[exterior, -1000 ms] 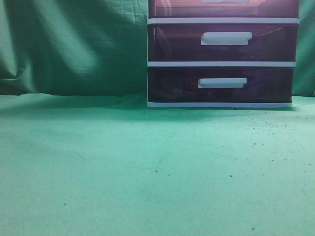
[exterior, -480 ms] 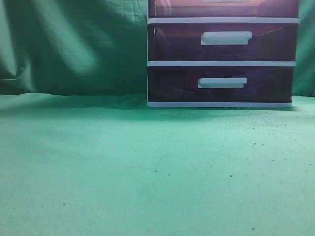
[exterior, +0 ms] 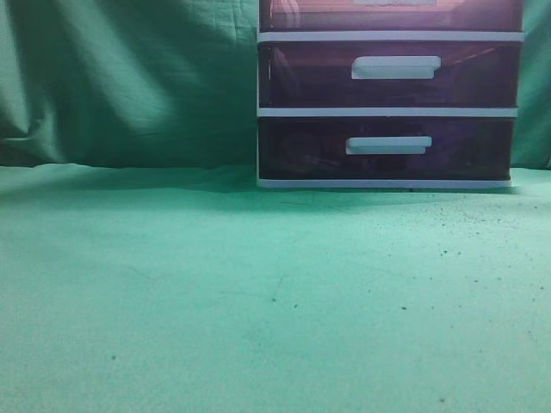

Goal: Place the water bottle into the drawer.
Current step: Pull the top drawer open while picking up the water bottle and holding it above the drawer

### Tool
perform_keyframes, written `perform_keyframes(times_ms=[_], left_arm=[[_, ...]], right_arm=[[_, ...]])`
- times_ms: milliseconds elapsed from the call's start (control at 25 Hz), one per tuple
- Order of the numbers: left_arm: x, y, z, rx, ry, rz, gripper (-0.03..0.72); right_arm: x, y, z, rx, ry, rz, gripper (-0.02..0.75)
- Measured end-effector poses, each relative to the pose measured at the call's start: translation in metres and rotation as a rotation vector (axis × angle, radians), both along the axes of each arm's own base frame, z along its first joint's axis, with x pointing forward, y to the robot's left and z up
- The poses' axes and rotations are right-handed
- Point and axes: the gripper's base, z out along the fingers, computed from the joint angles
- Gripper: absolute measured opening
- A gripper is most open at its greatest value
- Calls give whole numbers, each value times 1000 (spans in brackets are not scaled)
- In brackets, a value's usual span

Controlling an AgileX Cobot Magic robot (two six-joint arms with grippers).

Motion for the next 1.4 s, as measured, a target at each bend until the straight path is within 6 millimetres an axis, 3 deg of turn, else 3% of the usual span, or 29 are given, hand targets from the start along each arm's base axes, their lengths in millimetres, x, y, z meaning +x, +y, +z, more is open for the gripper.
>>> perform_keyframes(times_ms=[200, 320, 480, 560, 1240, 1400], left_arm=[[43, 1, -4, -40, 125, 24, 73], [70, 2, -10, -59, 221, 34, 246], [99, 1, -17, -94, 307, 44, 590], [112, 1, -23, -106, 336, 52, 654], [217, 7, -98, -102, 496, 127, 643], [226, 9, -108, -97, 488, 140, 480]], right_arm=[[0, 0, 0, 0, 0, 0, 0], [0, 0, 0, 0, 0, 0, 0], [0, 0, 0, 0, 0, 0, 0], [0, 0, 0, 0, 0, 0, 0], [0, 0, 0, 0, 0, 0, 0], [0, 0, 0, 0, 0, 0, 0]])
